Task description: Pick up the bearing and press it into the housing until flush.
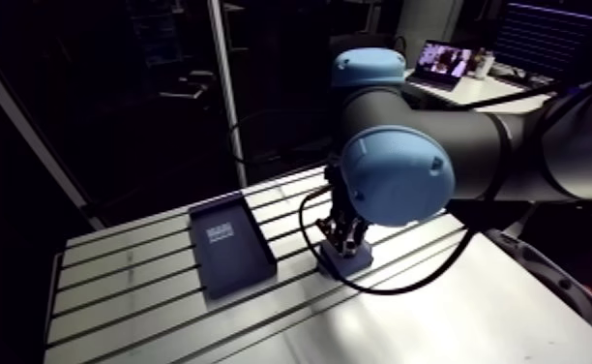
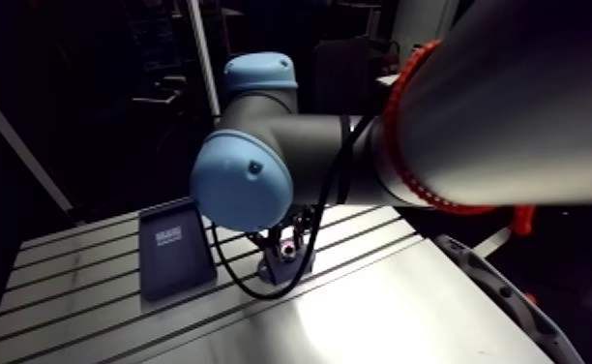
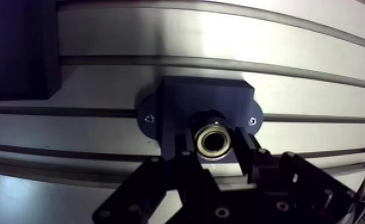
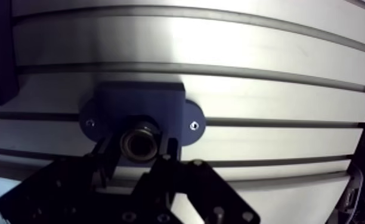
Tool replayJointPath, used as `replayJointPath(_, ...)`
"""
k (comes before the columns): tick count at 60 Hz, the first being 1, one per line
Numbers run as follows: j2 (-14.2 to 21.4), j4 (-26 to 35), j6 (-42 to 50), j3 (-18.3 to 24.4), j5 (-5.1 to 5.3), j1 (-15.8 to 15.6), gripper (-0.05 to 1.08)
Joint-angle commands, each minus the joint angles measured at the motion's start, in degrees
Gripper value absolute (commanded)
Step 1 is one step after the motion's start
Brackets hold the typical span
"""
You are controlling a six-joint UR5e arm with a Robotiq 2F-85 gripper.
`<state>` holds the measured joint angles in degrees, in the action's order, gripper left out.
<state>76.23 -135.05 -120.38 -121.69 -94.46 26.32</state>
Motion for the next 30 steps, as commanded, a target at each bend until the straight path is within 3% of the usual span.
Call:
replayJointPath(1, 0.01, 0.00, 0.01, -0.25, 0.11, -0.04, 0.64)
replayJointPath(30, 0.01, -0.09, 0.01, -0.26, 0.54, -0.04, 0.64)
